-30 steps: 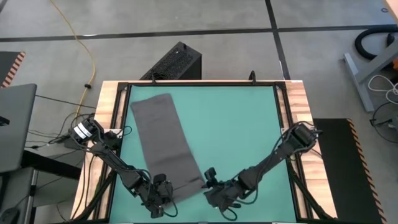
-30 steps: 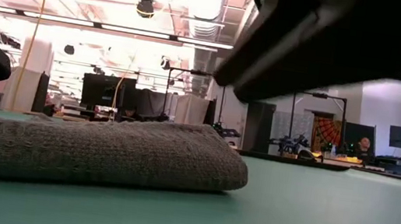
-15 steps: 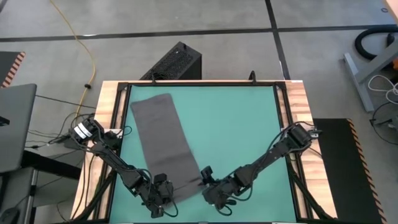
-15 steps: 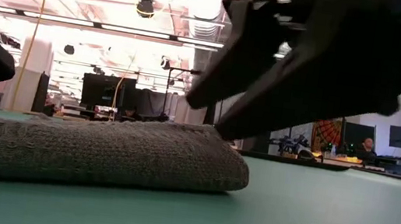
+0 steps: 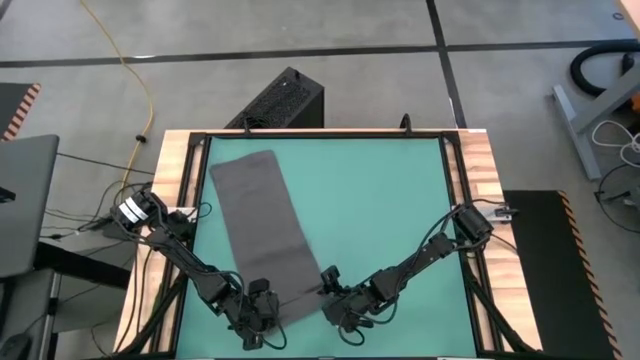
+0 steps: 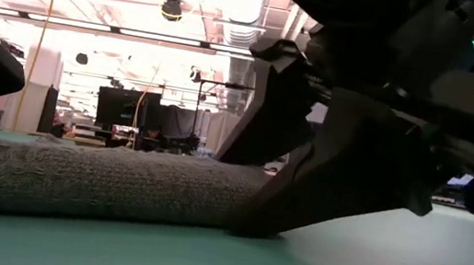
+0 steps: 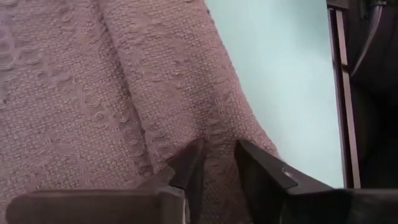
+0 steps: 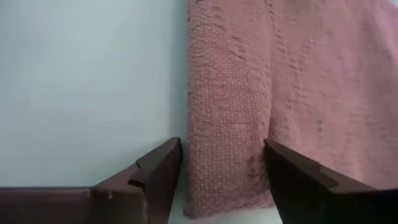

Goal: Roll towel
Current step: Roll the gray towel

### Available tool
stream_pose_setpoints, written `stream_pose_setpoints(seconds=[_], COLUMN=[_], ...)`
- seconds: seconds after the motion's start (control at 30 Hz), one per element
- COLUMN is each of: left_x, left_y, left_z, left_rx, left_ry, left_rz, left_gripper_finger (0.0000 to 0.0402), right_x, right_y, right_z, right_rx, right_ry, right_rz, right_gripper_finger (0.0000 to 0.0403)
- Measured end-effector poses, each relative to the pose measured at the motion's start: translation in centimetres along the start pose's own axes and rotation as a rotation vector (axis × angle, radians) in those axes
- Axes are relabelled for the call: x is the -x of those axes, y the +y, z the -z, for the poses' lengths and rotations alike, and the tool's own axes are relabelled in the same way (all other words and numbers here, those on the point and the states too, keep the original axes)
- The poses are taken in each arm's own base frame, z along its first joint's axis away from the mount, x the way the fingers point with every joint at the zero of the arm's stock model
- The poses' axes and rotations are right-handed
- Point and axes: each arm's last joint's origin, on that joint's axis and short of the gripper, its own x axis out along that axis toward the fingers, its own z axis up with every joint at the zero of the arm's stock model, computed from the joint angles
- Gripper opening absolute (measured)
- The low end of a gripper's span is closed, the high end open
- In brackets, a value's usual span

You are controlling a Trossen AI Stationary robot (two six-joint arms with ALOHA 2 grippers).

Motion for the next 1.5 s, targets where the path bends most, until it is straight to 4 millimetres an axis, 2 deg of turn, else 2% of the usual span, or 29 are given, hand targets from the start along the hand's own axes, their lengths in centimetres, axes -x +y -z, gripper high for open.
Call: stream_pose_setpoints(seconds=[0.13,0.4,0.53,0.67,0.9,1.07,1.17,1.27,1.37,1.5], left_x=[0.8,4.2,4.6,4.2,4.6,4.9,5.5,6.7,8.6,10.4], left_y=[-0.5,-1.6,-1.8,-1.9,-3.2,-3.7,-4.7,-6.3,-7.9,-9.4], left_z=[-0.5,-2.5,-2.7,-2.3,-1.8,-1.5,-2.4,-4.2,-5.9,-6.9], left_rx=[-0.014,-0.032,-0.029,-0.015,-0.039,-0.019,-0.012,-0.036,-0.109,-0.192], left_ry=[0.014,-0.085,-0.128,-0.138,-0.218,-0.265,-0.274,-0.271,-0.27,-0.28], left_rz=[0.051,0.118,0.104,0.079,0.099,0.066,0.111,0.145,0.085,-0.023], left_gripper_finger=[0.01,0.01,0.01,0.01,0.01,0.0104,0.011,0.0113,0.0113,0.0109], right_x=[-0.3,-1.0,-1.1,-1.4,-1.7,-1.9,-1.9,-1.9,-2.0,-2.0], right_y=[-0.6,-2.1,-3.0,-4.3,-5.7,-6.4,-6.4,-6.5,-6.6,-6.8], right_z=[0.1,0.4,0.5,0.7,1.2,1.3,1.3,1.3,1.3,1.4], right_rx=[-0.075,-0.225,-0.367,-0.505,-0.604,-0.633,-0.635,-0.637,-0.639,-0.642], right_ry=[0.003,0.008,0.018,0.034,0.062,0.064,0.063,0.062,0.062,0.063], right_rz=[-0.059,-0.189,-0.283,-0.424,-0.58,-0.602,-0.606,-0.605,-0.603,-0.6], right_gripper_finger=[0.0201,0.0029,0.0028,0.0049,0.0047,0.0047,0.0047,0.0047,0.0047,0.0047])
